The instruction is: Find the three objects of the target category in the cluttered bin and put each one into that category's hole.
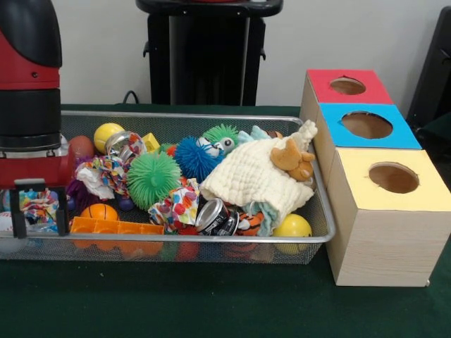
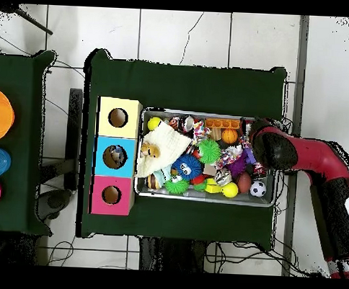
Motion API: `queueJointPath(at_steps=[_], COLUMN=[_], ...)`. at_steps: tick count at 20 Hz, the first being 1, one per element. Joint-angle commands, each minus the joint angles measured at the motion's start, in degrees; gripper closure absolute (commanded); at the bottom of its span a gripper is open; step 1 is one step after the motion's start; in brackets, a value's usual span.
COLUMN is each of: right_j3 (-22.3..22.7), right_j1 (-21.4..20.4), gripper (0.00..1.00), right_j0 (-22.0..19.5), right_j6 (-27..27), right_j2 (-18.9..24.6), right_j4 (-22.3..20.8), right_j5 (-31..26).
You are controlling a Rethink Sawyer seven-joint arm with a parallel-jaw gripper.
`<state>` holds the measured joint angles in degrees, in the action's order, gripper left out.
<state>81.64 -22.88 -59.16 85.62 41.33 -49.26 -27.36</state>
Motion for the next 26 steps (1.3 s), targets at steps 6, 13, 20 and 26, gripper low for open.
queueJointPath(at_steps=[6,13,20,26], right_j3=[0.5,2.7,2.2,1.7], right_j1=[9.4,10.7,9.9,6.9], gripper=[0.00,0.00,0.00,0.00], right_j0=[-3.8,-5.8,-4.2,-2.0], right_j6=[-38.7,-48.4,-45.6,-38.1], right_j2=[5.9,8.5,6.1,2.7], right_j4=[-7.1,-3.7,-0.5,4.7], right_j5=[-3.7,-6.4,-8.7,-14.4])
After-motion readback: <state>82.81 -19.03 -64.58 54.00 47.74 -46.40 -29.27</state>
